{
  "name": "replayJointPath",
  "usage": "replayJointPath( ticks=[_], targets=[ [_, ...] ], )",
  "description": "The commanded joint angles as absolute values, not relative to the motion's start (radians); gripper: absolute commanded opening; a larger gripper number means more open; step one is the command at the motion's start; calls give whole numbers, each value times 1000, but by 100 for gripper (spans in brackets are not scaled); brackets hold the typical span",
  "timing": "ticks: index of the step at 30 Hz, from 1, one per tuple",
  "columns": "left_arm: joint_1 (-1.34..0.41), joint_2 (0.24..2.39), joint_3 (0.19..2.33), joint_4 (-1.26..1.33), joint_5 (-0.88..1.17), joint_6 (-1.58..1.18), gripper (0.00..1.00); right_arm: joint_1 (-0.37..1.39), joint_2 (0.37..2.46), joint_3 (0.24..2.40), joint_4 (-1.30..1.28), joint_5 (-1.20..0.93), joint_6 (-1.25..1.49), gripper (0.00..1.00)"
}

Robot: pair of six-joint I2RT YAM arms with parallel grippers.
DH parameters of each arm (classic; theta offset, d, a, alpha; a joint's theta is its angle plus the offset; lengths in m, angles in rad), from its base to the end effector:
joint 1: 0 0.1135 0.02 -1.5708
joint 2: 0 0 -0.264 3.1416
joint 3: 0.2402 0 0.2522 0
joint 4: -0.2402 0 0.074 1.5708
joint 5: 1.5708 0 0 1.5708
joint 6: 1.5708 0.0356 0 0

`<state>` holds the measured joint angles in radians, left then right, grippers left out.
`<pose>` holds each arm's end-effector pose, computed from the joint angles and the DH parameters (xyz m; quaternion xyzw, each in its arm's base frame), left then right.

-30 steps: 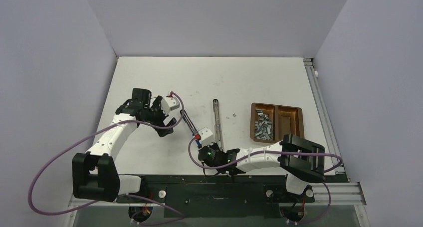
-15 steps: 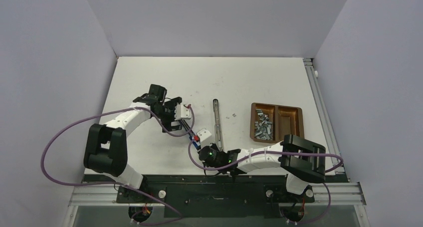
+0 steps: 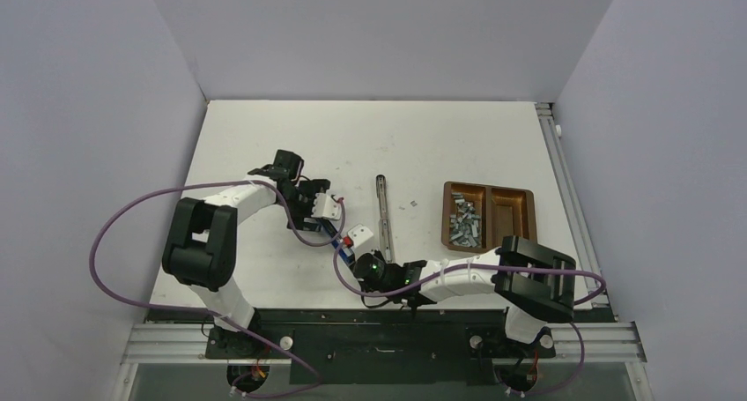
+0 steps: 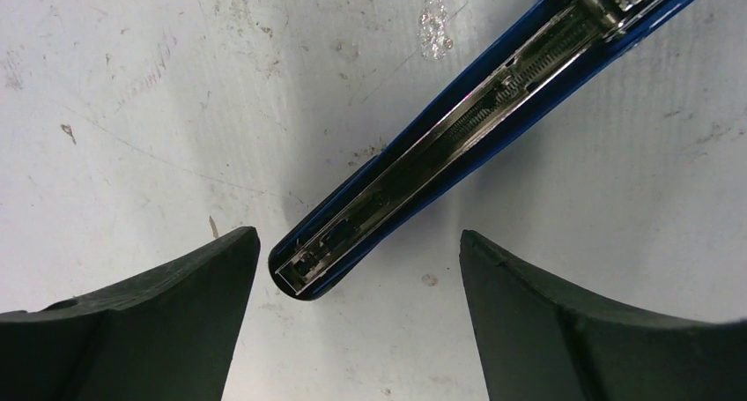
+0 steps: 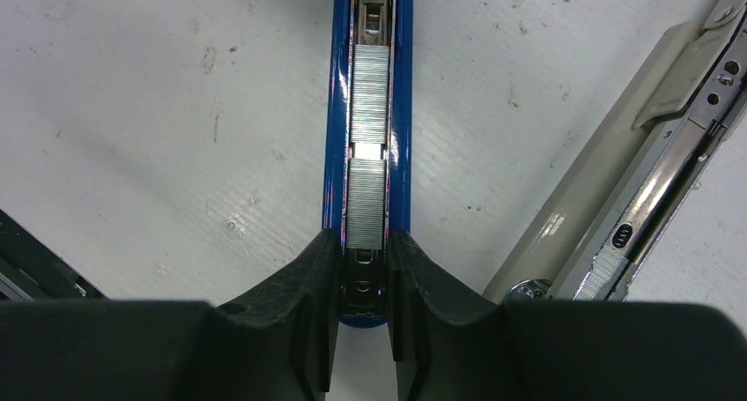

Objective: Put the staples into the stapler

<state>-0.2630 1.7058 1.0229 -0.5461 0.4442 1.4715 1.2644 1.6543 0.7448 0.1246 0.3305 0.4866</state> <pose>0.3041 -0.0977 0.1671 0.7572 0.5933 -0.0844 0.2598 0.1063 0.2978 0.1440 -0.2872 0.8670 0.1927 0.3586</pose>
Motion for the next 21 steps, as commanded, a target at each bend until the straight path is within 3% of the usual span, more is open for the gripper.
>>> replayJointPath(
  ticks=[1,10,21],
  targets=[
    [-253,1736,1073,-561,478,1550,79,1255,1630,737,162,316,492,9],
    [-253,1763,1088,-548,472,1617,64,1252,1617,735,154,323,502,9],
    [-262,1717,1147,-642,461,1666,24,1245,1622,719,183,328,515,9]
  ],
)
